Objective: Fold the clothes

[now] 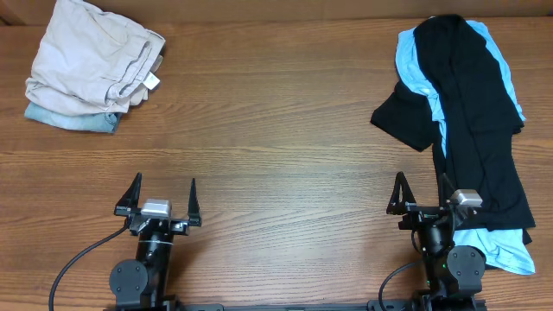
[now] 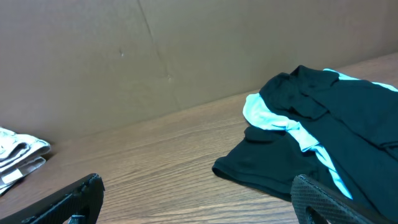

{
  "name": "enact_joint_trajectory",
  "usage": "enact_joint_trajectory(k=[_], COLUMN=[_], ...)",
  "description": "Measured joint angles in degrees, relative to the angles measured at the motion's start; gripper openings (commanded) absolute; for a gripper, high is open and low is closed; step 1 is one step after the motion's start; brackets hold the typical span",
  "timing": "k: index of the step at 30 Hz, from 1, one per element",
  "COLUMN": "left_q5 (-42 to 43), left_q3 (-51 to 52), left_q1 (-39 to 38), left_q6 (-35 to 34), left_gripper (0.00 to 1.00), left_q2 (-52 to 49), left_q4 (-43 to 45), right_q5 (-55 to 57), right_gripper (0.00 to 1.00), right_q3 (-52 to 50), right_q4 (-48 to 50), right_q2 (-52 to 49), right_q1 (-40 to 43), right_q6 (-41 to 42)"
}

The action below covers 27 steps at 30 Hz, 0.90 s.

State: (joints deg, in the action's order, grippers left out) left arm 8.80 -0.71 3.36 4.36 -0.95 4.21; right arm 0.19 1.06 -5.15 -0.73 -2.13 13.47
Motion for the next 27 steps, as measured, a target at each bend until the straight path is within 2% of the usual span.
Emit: enact_joint_trajectory(k=[8, 27], left_q5=[-1.66, -2.40], left_q3=[0.17, 0.20], left_q1=[0.00, 0.00], left_q6=[-0.02, -1.07], left_gripper=[1.00, 1.00], left_q2=[0.04, 0.07], left_q4=[-7.98, -8.07], right_q5=[0.02, 0.00], right_gripper=[1.00, 1.00], right_q3=[0.00, 0.00], right_q4=[-0.02, -0.02], right_q2=[0.00, 0.00], right_q1=[0.00, 0.00], right_q6=[0.02, 0.00])
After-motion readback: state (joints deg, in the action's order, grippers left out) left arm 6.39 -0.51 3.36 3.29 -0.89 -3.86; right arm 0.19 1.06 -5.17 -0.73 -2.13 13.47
